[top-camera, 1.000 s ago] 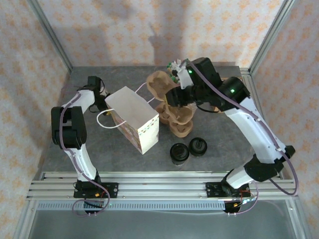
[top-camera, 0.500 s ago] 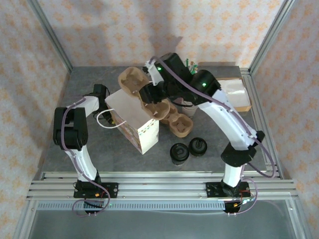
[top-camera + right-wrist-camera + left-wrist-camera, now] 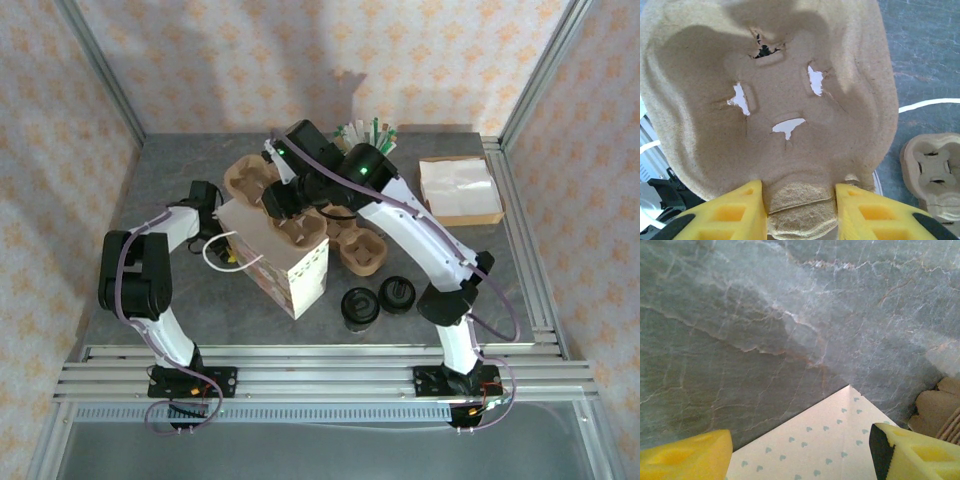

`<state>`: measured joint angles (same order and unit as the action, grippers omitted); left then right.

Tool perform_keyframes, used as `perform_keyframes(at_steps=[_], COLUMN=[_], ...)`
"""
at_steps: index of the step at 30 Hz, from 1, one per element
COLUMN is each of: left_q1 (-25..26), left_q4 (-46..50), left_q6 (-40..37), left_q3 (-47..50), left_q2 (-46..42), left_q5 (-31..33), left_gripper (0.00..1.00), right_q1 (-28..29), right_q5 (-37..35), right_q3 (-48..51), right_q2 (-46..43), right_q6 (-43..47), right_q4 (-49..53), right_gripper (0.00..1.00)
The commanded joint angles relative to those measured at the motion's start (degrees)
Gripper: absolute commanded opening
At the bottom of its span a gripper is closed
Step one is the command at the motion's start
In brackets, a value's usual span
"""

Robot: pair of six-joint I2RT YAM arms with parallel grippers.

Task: Pack the takeout coffee

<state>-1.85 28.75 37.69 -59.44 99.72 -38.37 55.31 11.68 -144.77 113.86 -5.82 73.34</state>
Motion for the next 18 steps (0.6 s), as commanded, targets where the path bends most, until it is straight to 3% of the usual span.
perform_keyframes(at_steps=[1, 18], left_q1=[0.4, 0.4], left_q4=[0.1, 3.1], left_q6=[0.6, -1.4], left_q3=[1.0, 0.6], left_q2=[-2.9, -5.5], left_q5=[0.1, 1.4], left_gripper=[0.74, 0.74], right_q1=[1.7, 3.3], right_q5=[-3.2, -5.2], right_q3=[-2.8, -3.7], right_q2=[1.2, 4.6], right_q6=[-1.3, -2.4], right_q4=[3.5, 8.6], right_gripper=[0.35, 0.35])
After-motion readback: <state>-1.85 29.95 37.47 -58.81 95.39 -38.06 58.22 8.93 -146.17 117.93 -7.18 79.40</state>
